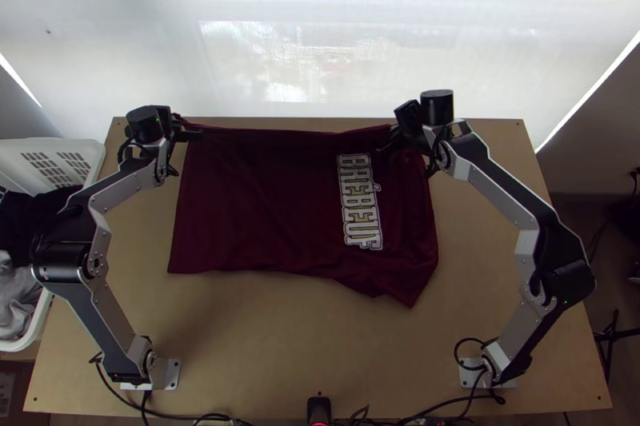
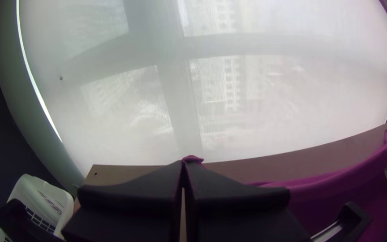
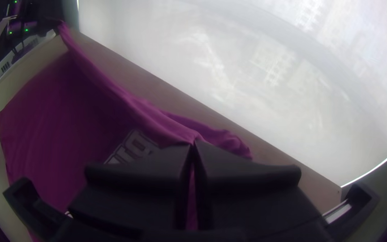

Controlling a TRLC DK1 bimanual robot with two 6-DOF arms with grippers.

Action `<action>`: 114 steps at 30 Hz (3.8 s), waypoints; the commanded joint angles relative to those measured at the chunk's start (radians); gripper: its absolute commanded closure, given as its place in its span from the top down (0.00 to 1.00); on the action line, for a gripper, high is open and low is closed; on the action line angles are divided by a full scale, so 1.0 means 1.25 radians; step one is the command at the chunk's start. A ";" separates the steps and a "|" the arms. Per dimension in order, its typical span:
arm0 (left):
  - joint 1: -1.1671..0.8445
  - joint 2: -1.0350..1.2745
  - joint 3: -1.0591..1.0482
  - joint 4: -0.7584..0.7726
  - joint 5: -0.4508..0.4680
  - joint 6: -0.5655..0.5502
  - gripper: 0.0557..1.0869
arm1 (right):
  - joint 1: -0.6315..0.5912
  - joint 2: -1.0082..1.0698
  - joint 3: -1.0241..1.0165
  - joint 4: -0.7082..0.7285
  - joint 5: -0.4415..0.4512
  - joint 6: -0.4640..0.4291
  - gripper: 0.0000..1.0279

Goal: Fold the t-shirt

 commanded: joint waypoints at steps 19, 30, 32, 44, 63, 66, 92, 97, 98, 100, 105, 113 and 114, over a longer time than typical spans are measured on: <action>-0.023 -0.207 -0.324 0.023 -0.001 -0.043 0.03 | 0.080 -0.226 -0.375 0.036 0.000 0.040 0.03; -0.026 -0.230 -0.405 0.044 -0.003 -0.043 0.03 | 0.098 -0.233 -0.476 0.082 0.000 0.043 0.03; -0.024 -0.229 -0.412 0.045 -0.003 -0.043 0.03 | 0.098 -0.233 -0.486 0.086 0.001 0.043 0.03; -0.005 -0.192 -0.420 0.072 -0.004 -0.025 0.03 | 0.075 -0.232 -0.543 0.117 0.001 0.037 0.03; -0.023 -0.320 -0.372 -0.174 0.043 -0.061 0.69 | 0.076 -0.286 -0.513 0.098 0.003 0.054 0.96; -0.027 -0.407 -0.383 -0.338 0.087 -0.067 0.77 | 0.076 -0.334 -0.505 0.062 0.003 0.056 0.96; -0.068 -0.591 -0.482 -0.914 0.046 -0.098 0.62 | 0.114 -0.570 -0.549 -0.159 0.003 0.047 0.96; -0.083 -0.572 -0.494 -0.913 0.048 -0.115 0.59 | 0.115 -0.578 -0.552 -0.170 0.002 0.048 0.96; -0.088 -0.567 -0.497 -0.910 0.048 -0.117 0.56 | 0.115 -0.580 -0.553 -0.173 0.003 0.048 0.96; -0.092 -0.562 -0.507 -0.895 0.048 -0.121 0.55 | 0.114 -0.583 -0.554 -0.177 0.002 0.047 0.96; -0.093 -0.552 -0.516 -0.868 0.055 -0.127 0.42 | 0.114 -0.595 -0.555 -0.197 0.002 0.045 0.96; -0.092 -0.556 -0.513 -0.831 0.057 -0.142 0.08 | 0.116 -0.611 -0.558 -0.226 0.002 0.045 0.96; -0.092 -0.558 -0.512 -0.830 0.057 -0.142 0.05 | 0.119 -0.614 -0.557 -0.233 0.002 0.043 0.96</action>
